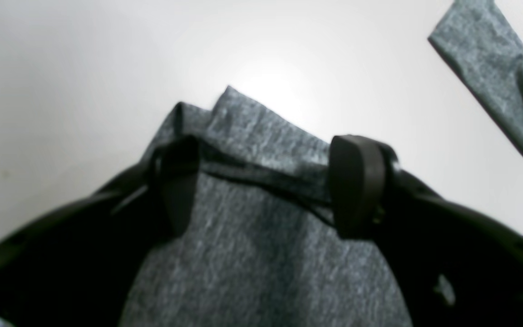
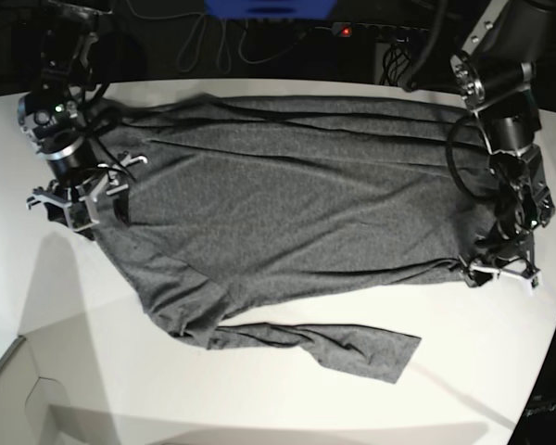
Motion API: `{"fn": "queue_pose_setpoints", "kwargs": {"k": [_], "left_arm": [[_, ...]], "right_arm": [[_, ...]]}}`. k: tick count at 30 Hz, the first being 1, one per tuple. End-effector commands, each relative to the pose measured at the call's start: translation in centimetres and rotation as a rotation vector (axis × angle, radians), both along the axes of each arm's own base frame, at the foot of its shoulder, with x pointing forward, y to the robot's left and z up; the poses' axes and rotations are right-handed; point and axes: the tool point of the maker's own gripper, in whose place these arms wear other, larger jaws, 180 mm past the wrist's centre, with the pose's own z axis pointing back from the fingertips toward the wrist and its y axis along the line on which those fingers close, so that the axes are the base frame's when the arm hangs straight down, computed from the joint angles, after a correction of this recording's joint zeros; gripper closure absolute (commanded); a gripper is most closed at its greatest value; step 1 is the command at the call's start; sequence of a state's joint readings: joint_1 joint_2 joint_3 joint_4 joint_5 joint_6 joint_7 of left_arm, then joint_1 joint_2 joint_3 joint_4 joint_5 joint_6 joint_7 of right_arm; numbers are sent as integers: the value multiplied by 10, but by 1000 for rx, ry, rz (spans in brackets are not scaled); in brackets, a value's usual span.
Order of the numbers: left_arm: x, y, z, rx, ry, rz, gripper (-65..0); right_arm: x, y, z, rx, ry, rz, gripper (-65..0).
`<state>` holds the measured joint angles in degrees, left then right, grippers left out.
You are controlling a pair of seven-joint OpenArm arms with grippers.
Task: Layout the t-shirt on the table in an organized manner, then fold the t-shirt properly
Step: 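Release the edge and regrasp the shirt's opposite edge with both grippers, then lift the grasped edge with both grippers and fold it over the shirt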
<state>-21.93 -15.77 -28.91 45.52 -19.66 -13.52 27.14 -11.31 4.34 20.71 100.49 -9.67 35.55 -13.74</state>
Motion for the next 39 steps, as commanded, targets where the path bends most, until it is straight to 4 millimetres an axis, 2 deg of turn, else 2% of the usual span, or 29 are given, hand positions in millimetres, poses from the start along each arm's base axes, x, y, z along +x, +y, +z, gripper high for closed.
{"fn": "queue_pose_setpoints", "kwargs": {"k": [1, 6, 10, 12, 16, 19, 22, 28, 34, 39], "left_arm": [[12, 6, 19, 17, -45, 3, -435], [13, 6, 19, 15, -48, 4, -414], [13, 7, 21, 15, -57, 8, -234], [13, 7, 21, 13, -60, 6, -164], [14, 7, 22, 12, -65, 4, -98], [17, 8, 30, 22, -79, 1, 0], [20, 9, 41, 39, -106, -1, -7], [24, 11, 54, 57, -136, -4, -1], [26, 10, 71, 75, -141, -29, -1], [27, 9, 74, 79, -150, -29, -1]], "right_arm": [[6, -2, 14, 4, -53, 1, -359], [6, -2, 14, 4, -53, 1, -359], [6, -2, 14, 4, -53, 1, -359], [6, -2, 15, 4, -55, 1, -359], [8, -2, 16, 4, -61, 1, -359], [9, -2, 17, 4, -64, 1, -359], [14, 0, 20, 8, -75, 6, -359], [45, -6, 16, 50, -82, -16, -362], [91, -14, 13, 97, -79, -29, -366], [127, -15, 1, 167, -38, -41, -412]]}}
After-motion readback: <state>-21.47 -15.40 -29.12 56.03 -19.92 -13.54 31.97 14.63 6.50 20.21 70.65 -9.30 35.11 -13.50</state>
